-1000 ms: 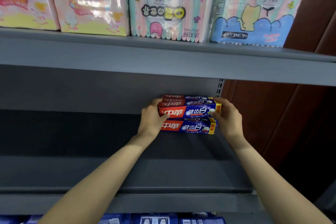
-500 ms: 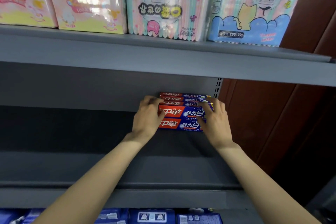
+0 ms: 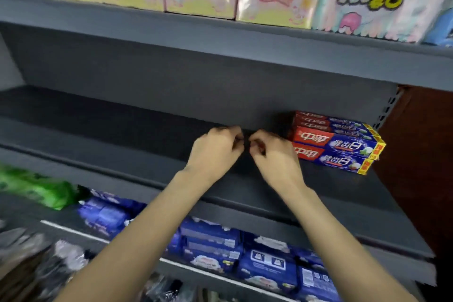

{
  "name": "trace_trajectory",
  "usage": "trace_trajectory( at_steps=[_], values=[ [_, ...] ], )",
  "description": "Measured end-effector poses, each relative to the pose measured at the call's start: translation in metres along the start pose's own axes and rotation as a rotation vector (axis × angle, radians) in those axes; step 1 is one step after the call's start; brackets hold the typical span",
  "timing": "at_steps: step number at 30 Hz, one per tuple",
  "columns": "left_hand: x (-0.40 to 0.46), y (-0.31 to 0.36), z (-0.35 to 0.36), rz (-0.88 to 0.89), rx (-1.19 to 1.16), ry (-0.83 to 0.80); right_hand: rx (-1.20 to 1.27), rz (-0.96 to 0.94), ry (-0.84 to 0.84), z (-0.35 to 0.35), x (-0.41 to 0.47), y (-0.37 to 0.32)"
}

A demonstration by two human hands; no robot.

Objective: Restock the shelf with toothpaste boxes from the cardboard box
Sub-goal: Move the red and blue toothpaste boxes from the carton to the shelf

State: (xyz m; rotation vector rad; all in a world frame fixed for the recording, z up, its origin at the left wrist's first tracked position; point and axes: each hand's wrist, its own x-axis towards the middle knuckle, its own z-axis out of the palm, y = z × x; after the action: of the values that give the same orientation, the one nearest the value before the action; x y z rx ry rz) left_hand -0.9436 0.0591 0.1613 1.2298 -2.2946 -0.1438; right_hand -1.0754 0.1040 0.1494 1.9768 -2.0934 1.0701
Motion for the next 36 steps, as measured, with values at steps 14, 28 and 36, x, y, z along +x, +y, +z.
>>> trace_trajectory(
  at_steps=[14, 28, 36],
  values=[
    [-0.246, -0.353, -0.182, -0.413, 0.216, 0.044, 0.152, -0.137, -0.287, 0.238, -0.084, -0.377],
    [-0.403, -0.671, -0.284, -0.844, 0.282, -0.172, 0.124, -0.369, -0.767, 0.474, -0.124, -0.65],
    [-0.457, -0.795, -0.319, -1.003, 0.384, -0.118, 0.124, -0.47, -0.927, 0.565, -0.132, -0.751]
  ],
)
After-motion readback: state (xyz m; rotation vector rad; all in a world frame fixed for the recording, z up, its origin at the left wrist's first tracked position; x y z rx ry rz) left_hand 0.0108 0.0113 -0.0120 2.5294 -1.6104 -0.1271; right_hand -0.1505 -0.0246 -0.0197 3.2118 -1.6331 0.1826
